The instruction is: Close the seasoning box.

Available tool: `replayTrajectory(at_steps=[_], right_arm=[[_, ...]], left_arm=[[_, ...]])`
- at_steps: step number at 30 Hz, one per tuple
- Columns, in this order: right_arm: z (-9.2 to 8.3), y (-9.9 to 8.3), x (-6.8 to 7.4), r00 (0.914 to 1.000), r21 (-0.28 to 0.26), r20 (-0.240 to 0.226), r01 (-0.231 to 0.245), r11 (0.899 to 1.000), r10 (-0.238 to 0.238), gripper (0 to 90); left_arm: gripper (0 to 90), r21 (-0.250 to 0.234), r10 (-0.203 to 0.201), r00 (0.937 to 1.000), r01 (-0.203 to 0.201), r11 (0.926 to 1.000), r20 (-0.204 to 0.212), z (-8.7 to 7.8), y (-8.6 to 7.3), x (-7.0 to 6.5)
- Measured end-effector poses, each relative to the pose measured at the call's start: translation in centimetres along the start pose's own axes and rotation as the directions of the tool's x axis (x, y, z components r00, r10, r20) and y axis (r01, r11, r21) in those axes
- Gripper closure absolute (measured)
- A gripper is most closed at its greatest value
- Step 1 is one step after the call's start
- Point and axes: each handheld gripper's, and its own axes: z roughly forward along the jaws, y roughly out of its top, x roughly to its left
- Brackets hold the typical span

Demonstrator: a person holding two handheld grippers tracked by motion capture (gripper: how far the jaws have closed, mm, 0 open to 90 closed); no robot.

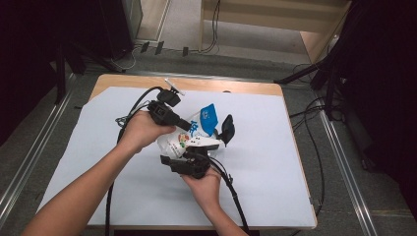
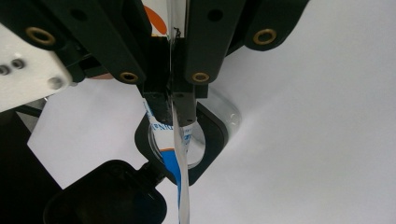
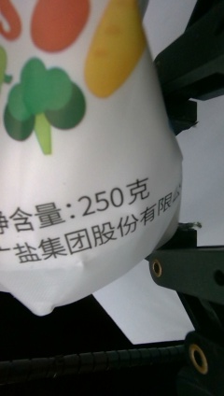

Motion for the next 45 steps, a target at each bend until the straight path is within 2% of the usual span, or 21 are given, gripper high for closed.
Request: replayTrajectory(at_steps=[7, 13, 31, 34, 38, 42, 45], right_arm=[[0.0, -0.1, -0.1, 0.9999, -0.013, 0.0, -0.014, 1.0, 0.014, 57.0], [-0.2, 0.1, -0.1, 0.9996, -0.036, -0.016, -0.024, 0.999, 0.023, 58.1], [-0.1, 0.2, 0.0, 0.9998, -0.019, 0.003, 0.019, 1.0, -0.019, 58.4], [-0.1, 0.3, -0.1, 0.9998, -0.012, -0.002, 0.019, 1.0, -0.019, 58.4], [-0.1, 0.4, -0.1, 0.9999, -0.011, -0.012, 0.007, 1.0, -0.007, 58.6], [-0.3, 0.6, -0.1, 0.9991, -0.014, -0.041, -0.007, 1.0, 0.006, 58.7], [-0.3, 0.7, -0.2, 0.9991, -0.006, -0.043, -0.003, 1.0, 0.003, 58.7]], left_arm=[[90.0, 0.011, 0.029, 0.9996, -0.029, 0.9995, 0.004, 0.2, 0.2, -0.5], [89.4, 0.0, 0.027, 0.9994, -0.027, 0.9996, 0.019, 0.1, 0.4, -0.5], [88.7, -0.021, 0.041, 0.9984, -0.04, 0.999, 0.038, -0.1, 0.1, -0.4], [88.6, -0.033, 0.028, 0.9984, -0.027, 0.9991, 0.048, 0.0, 0.0, -0.2], [87.6, -0.038, 0.032, 0.9977, -0.029, 0.9988, 0.061, -0.1, -0.1, -0.2], [86.2, -0.068, 0.02, 0.9964, -0.015, 0.9976, 0.083, -0.2, -0.5, 0.0], [86.2, -0.077, 0.018, 0.9958, -0.011, 0.997, 0.09, -0.2, -0.6, 0.1]])
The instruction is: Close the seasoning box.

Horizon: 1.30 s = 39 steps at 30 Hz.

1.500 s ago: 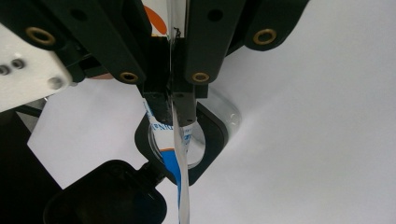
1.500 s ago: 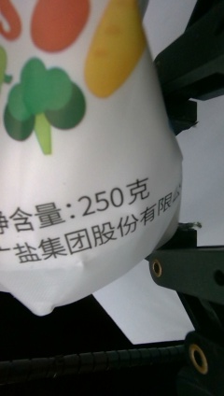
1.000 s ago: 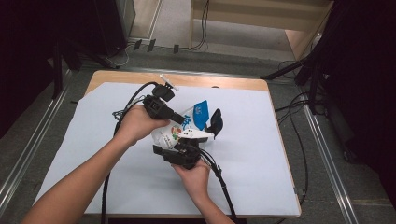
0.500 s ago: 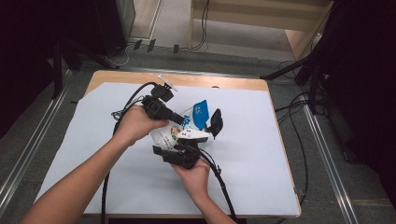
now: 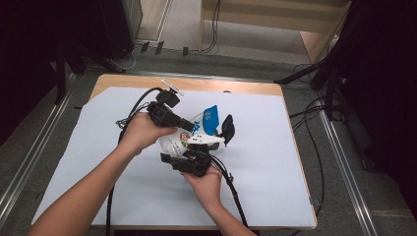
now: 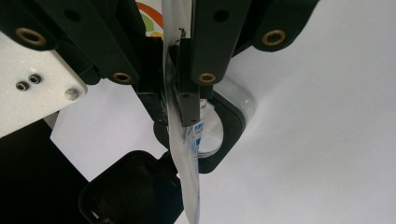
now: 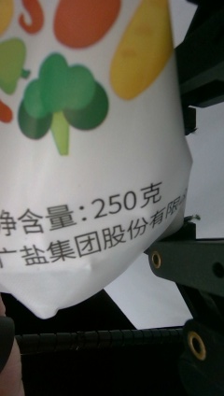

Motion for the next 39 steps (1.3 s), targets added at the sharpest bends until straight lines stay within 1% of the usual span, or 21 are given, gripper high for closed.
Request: replayTrajectory(at_steps=[3, 6, 7, 10, 11, 15, 19, 21, 24, 28, 33, 34, 39], right_arm=[[0.0, 0.04, -0.04, 1.0, 0.009, 0.007, 0.006, 1.0, -0.006, 58.7], [-0.02, 0.02, -0.06, 0.9999, 0.018, 0.013, 0.009, 1.0, -0.009, 58.6], [0.0, 0.01, -0.08, 0.9998, 0.02, 0.016, 0.012, 1.0, -0.013, 58.7], [0.05, -0.05, -0.09, 0.9995, 0.024, 0.02, 0.024, 0.999, -0.024, 58.7], [0.04, -0.07, -0.1, 0.9992, 0.027, 0.021, 0.032, 0.999, -0.033, 58.8], [-0.01, -0.1, -0.15, 0.9997, 0.023, 0.009, 0.024, 0.999, -0.024, 58.9], [-0.13, -0.05, -0.17, 0.9996, 0.017, 0.008, 0.028, 0.999, -0.028, 59.0], [-0.14, -0.06, -0.23, 0.9995, 0.018, 0.006, 0.032, 0.999, -0.033, 59.0], [-0.13, -0.09, -0.3, 0.9996, 0.018, 0.001, 0.029, 0.999, -0.029, 59.0], [-0.17, -0.1, -0.36, 0.9996, 0.015, -0.002, 0.029, 0.999, -0.029, 59.0], [-0.24, -0.07, -0.4, 0.9997, 0.01, -0.003, 0.024, 1.0, -0.024, 59.0], [-0.28, -0.04, -0.35, 0.9998, 0.007, -0.004, 0.019, 1.0, -0.019, 59.0], [-0.36, 0.03, -0.39, 0.9997, -0.001, -0.011, 0.021, 1.0, -0.021, 59.0]], left_arm=[[86.0, -0.018, -0.006, 0.9998, 0.006, 0.9998, 0.018, 0.12, -0.2, 0.19], [86.4, -0.03, 0.003, 0.9999, -0.003, 0.9995, 0.014, 0.24, -0.34, 0.21], [86.5, -0.027, 0.007, 0.9999, -0.007, 0.9996, 0.014, 0.25, -0.36, 0.21], [86.5, -0.032, 0.007, 0.9997, -0.006, 0.9995, 0.024, 0.27, -0.51, 0.25], [86.5, -0.035, 0.004, 0.9998, -0.003, 0.9994, 0.02, 0.26, -0.57, 0.26], [86.5, -0.038, 0.0, 0.9995, 0.001, 0.9993, 0.031, 0.26, -0.62, 0.34], [86.4, -0.042, 0.004, 0.9992, -0.002, 0.9991, 0.04, 0.26, -0.57, 0.31], [86.2, -0.04, 0.007, 0.9995, -0.006, 0.9992, 0.032, 0.34, -0.55, 0.24], [86.0, -0.037, 0.001, 0.9993, 0.0, 0.9993, 0.037, 0.46, -0.52, 0.22], [86.2, -0.032, 0.005, 0.9994, -0.004, 0.9995, 0.035, 0.48, -0.45, 0.19], [87.1, -0.029, 0.004, 0.9998, -0.004, 0.9996, 0.018, 0.5, -0.24, -0.11], [87.1, -0.029, 0.005, 0.9998, -0.004, 0.9996, 0.018, 0.48, -0.2, -0.14], [87.1, -0.024, 0.01, 0.9999, -0.01, 0.9997, 0.011, 0.46, -0.06, -0.29]])
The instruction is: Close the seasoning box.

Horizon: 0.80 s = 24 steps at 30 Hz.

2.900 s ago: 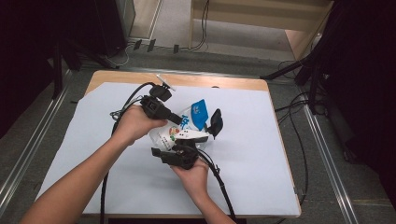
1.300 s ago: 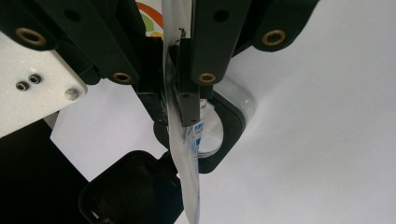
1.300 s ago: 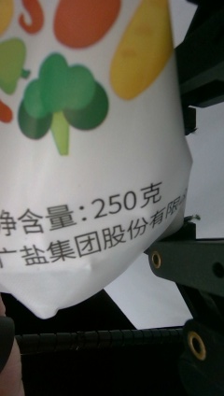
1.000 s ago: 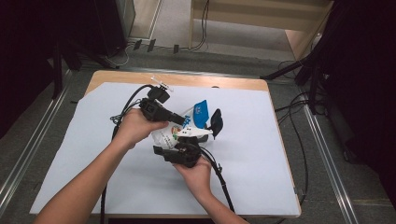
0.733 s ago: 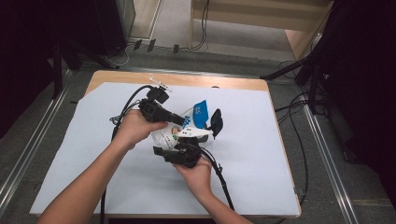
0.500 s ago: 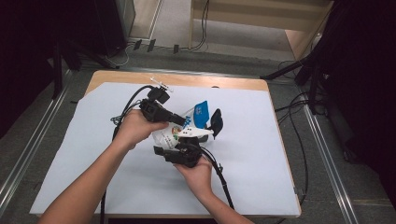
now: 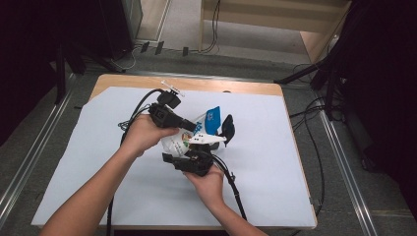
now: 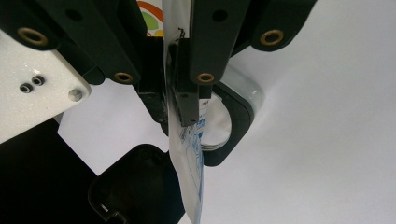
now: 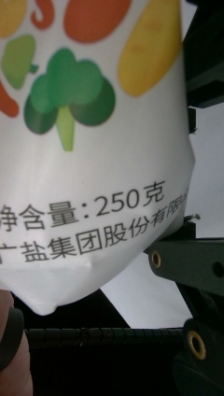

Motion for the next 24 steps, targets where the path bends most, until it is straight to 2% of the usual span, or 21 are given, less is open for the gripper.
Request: replayTrajectory(at_steps=[8, 24], right_arm=[[-0.09, 0.02, -0.06, 1.0, 0.0, -0.006, -0.007, 1.0, 0.007, 59.0], [0.19, 0.19, 0.16, 0.9998, 0.005, -0.005, 0.017, 1.0, -0.017, 59.0]], left_arm=[[86.8, 0.0, 0.004, 1.0, -0.004, 1.0, -0.001, 0.0, -0.01, -0.09], [86.8, -0.018, 0.0, 1.0, 0.0, 0.9998, -0.009, -0.49, -0.37, -0.07]])
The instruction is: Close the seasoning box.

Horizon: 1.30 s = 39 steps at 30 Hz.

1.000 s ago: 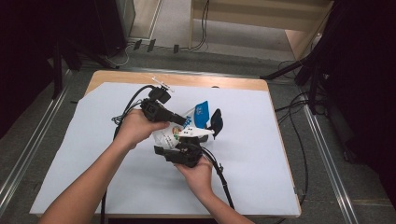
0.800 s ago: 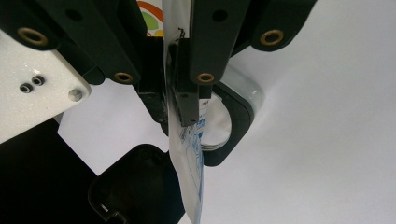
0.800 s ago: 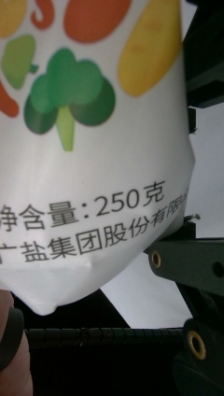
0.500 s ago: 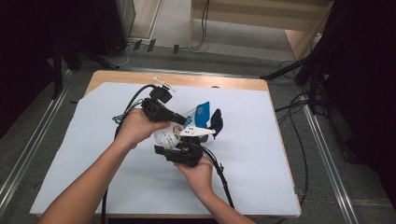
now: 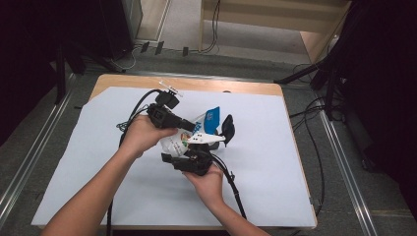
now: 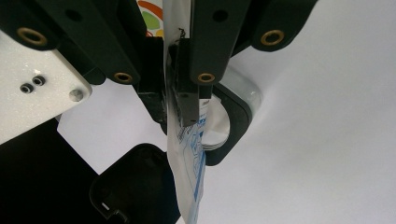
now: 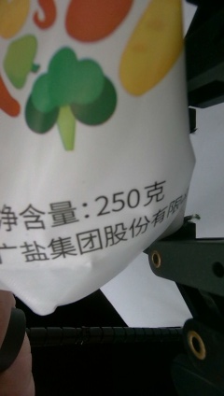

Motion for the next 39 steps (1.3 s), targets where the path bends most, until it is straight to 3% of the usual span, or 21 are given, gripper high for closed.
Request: replayTrajectory(at_steps=[17, 39], right_arm=[[0.22, 0.24, 0.48, 0.9995, 0.007, 0.008, 0.03, 1.0, -0.03, 59.0], [0.15, 0.34, 0.38, 0.9998, 0.004, 0.005, 0.021, 1.0, -0.021, 59.1]], left_arm=[[86.6, -0.009, 0.005, 1.0, -0.005, 0.9999, -0.005, -0.46, -0.23, -0.24], [86.2, -0.007, 0.011, 0.9999, -0.011, 0.9999, -0.001, -0.23, -0.09, -0.39]])
